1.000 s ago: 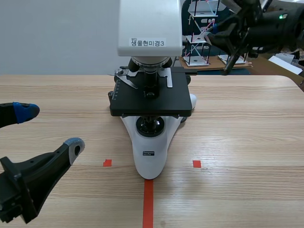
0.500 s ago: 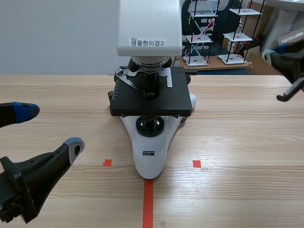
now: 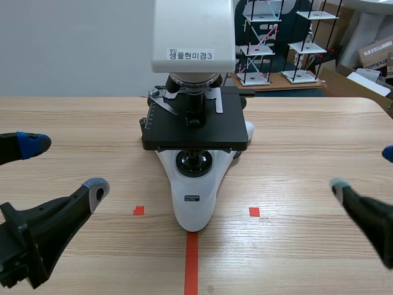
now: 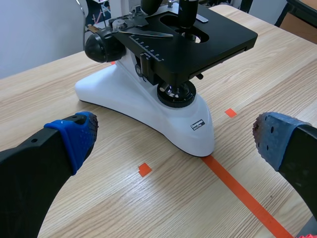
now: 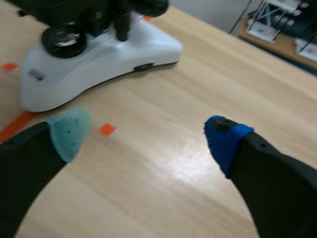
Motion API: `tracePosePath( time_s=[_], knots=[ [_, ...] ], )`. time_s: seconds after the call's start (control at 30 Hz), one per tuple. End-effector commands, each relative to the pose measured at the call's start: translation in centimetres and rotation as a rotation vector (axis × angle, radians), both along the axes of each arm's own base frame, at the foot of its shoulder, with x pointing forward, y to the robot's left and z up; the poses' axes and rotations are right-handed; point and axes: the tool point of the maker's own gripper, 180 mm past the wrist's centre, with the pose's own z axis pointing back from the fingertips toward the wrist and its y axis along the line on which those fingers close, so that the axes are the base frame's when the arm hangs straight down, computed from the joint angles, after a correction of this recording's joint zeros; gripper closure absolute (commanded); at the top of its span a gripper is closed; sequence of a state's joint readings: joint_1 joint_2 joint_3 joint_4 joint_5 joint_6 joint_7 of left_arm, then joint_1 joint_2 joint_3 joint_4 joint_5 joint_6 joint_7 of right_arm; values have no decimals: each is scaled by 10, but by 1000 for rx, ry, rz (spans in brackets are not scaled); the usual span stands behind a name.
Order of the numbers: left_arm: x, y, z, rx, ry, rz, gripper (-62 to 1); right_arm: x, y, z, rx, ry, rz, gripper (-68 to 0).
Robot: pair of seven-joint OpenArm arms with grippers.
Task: Return to the home posture
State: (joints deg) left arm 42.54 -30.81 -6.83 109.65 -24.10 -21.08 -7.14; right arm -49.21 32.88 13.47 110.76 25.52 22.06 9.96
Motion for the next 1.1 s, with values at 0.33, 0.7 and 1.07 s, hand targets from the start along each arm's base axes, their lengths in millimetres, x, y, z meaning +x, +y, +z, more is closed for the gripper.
tracePosePath(
  time_s=[0.33, 0.7, 1.07],
  knots=[
    [1, -1, 8, -20, -22, 5, -623, -26, 37, 23, 95, 9, 12, -611],
    [1, -1, 8, -20, -22, 5, -623, -24, 37, 25, 97, -1, 11, -611],
    [1, -1, 8, -20, -22, 5, -623, -24, 37, 25, 97, -1, 11, -611]
  ],
)
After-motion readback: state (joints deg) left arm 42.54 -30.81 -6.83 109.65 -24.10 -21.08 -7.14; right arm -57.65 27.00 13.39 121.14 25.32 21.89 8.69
